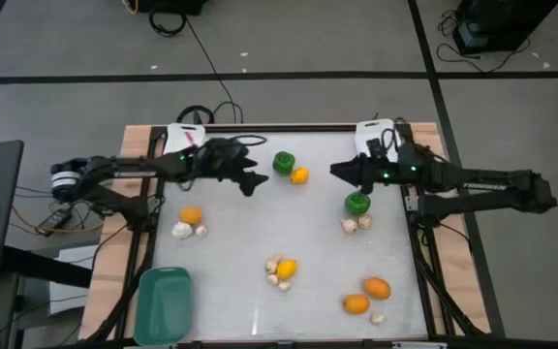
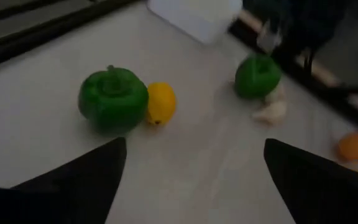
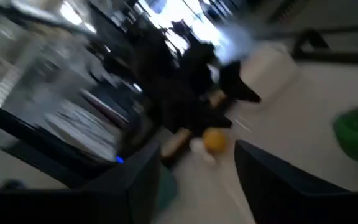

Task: Sort produce into baskets
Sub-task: Put the green bell pepper into the top left white bin

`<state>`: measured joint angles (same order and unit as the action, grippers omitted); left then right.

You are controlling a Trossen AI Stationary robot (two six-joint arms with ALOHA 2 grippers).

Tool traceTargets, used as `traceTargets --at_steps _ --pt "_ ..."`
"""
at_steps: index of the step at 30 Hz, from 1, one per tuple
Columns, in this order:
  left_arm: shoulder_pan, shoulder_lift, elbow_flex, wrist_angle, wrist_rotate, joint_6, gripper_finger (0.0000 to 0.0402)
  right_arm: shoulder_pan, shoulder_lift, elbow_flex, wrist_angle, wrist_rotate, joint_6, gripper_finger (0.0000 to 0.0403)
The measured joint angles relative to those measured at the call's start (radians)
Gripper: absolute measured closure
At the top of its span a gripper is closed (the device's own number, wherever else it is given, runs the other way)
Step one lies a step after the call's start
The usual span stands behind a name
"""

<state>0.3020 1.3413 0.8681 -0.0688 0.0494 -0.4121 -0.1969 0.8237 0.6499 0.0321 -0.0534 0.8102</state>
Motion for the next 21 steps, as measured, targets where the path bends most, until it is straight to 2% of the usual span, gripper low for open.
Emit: traceTargets --at_steps 5,10,16,21 --pt "0.019 0.114 0.133 -0.097 0.005 0.145 0.0015 0.0 0.045 0.12 -0.281 0.046 -0.03 0.0153" --pt "0.062 0.235 0.279 -0.238 0.057 0.123 0.0016 0.0 0.07 0.241 -0.515 0.084 -0.103 0.0154" --pt "0.103 0.396 0.466 -0.398 0.054 0.139 0.0003 0.0 0.106 0.375 -0.76 0.162 -0.187 0.0154" --pt "0.128 0.53 0.644 -0.54 -0.019 0.121 0.0004 -0.001 0.132 0.418 -0.854 0.214 -0.221 0.0155"
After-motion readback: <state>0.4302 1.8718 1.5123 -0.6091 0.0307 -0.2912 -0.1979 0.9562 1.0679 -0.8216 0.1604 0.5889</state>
